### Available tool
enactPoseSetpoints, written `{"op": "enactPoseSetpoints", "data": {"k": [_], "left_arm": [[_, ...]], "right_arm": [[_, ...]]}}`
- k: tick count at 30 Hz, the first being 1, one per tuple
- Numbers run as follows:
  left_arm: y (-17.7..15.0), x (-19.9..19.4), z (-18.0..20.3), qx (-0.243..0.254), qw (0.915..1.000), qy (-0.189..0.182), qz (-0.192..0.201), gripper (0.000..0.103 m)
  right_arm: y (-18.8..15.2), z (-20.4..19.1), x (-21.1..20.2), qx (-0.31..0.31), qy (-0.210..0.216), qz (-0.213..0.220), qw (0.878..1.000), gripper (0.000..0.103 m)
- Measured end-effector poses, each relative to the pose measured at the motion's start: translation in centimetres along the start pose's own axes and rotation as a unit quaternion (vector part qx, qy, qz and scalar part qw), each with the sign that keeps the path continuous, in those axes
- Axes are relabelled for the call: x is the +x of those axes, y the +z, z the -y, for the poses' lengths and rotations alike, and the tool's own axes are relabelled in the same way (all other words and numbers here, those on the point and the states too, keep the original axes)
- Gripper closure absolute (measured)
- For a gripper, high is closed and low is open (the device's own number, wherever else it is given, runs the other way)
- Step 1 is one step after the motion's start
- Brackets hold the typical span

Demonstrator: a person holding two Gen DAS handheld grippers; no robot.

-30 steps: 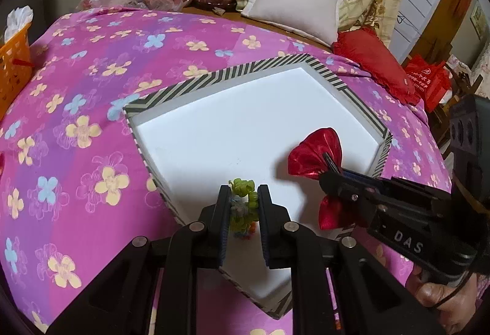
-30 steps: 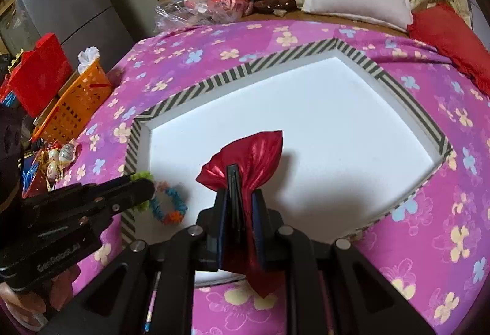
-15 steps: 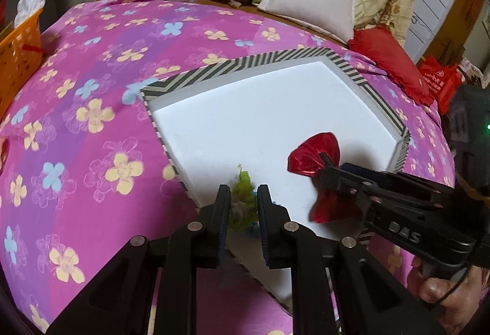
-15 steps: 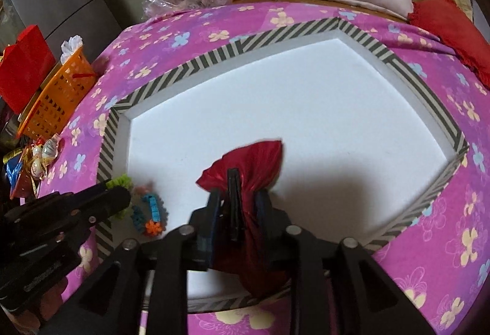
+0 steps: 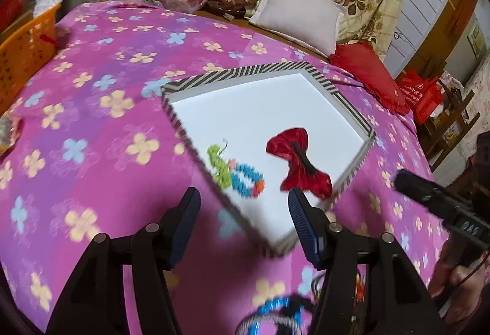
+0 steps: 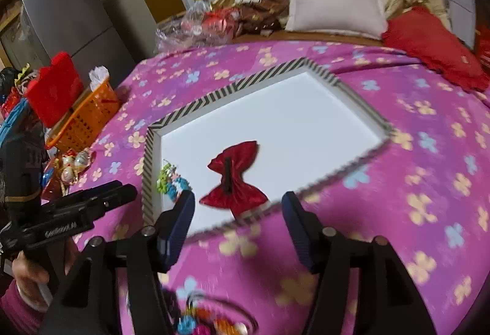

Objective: Organize jewelry
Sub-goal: 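Open both tools to drop the bow and bracelet into the tray, then move both tools back to the remaining accessory pile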

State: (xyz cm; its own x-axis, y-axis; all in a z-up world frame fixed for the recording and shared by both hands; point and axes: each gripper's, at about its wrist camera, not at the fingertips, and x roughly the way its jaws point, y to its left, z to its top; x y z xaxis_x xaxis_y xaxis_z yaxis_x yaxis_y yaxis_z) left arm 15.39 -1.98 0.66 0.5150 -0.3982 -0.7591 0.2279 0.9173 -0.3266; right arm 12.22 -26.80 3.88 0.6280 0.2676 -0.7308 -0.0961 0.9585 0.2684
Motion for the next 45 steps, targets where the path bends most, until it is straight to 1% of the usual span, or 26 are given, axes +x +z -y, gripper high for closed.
{"op": "enactPoseSetpoints", "data": {"k": [3,7,10,12,14,17,20,23,26,32,34,37,45], "left_arm": [[-1.6,-1.7,-0.2,0.003,0.9999,-0.011,0.006,0.061],[-3.5,-3.9,-0.5,-0.001,0.9994,-0.018,0.029,0.060],[-4.7,-4.7,-0.5,-0.007,0.9996,-0.013,0.026,0.060],[-5.7,-5.3,-0.2,0.001,0.9997,0.001,0.025,0.060],[-6.6,-5.7,0.1,0.008,0.9996,0.012,0.024,0.060],[-7.9,-6.3,0.1,0.003,0.9997,0.010,0.021,0.060],[-9.1,-6.9,0.4,0.012,0.9994,0.026,0.021,0.060],[-10.1,-7.4,0.8,0.023,0.9986,0.041,0.023,0.060],[-10.8,-7.6,1.1,0.026,0.9984,0.045,0.021,0.060],[-12.1,-7.9,1.8,0.043,0.9969,0.061,0.024,0.060],[-12.3,-7.9,2.0,0.048,0.9965,0.064,0.024,0.061],[-12.5,-8.0,2.3,0.056,0.9953,0.073,0.029,0.062],[-12.8,-8.2,2.6,0.064,0.9944,0.077,0.033,0.062]], "right_arm": [[-1.6,0.7,-3.3,0.005,-0.010,0.016,1.000,0.030],[-4.3,1.8,-6.0,0.023,-0.018,0.022,0.999,0.028],[-6.7,2.5,-7.1,0.038,-0.026,0.017,0.999,0.028],[-8.2,2.6,-7.6,0.041,-0.036,0.014,0.998,0.028],[-9.5,2.5,-8.1,0.038,-0.048,0.014,0.998,0.028],[-11.2,2.1,-8.8,0.033,-0.055,0.015,0.998,0.028],[-12.6,1.5,-9.4,0.024,-0.059,0.015,0.998,0.028],[-13.7,0.8,-9.9,0.017,-0.055,0.017,0.998,0.028],[-14.5,0.1,-10.2,0.013,-0.053,0.018,0.998,0.027],[-15.7,-0.7,-10.2,-0.002,-0.060,0.011,0.998,0.022],[-16.1,-0.7,-10.3,-0.001,-0.058,0.011,0.998,0.020],[-16.5,-0.7,-10.3,-0.001,-0.059,0.007,0.998,0.020],[-17.0,-0.6,-10.2,-0.002,-0.057,0.001,0.998,0.020]]}}
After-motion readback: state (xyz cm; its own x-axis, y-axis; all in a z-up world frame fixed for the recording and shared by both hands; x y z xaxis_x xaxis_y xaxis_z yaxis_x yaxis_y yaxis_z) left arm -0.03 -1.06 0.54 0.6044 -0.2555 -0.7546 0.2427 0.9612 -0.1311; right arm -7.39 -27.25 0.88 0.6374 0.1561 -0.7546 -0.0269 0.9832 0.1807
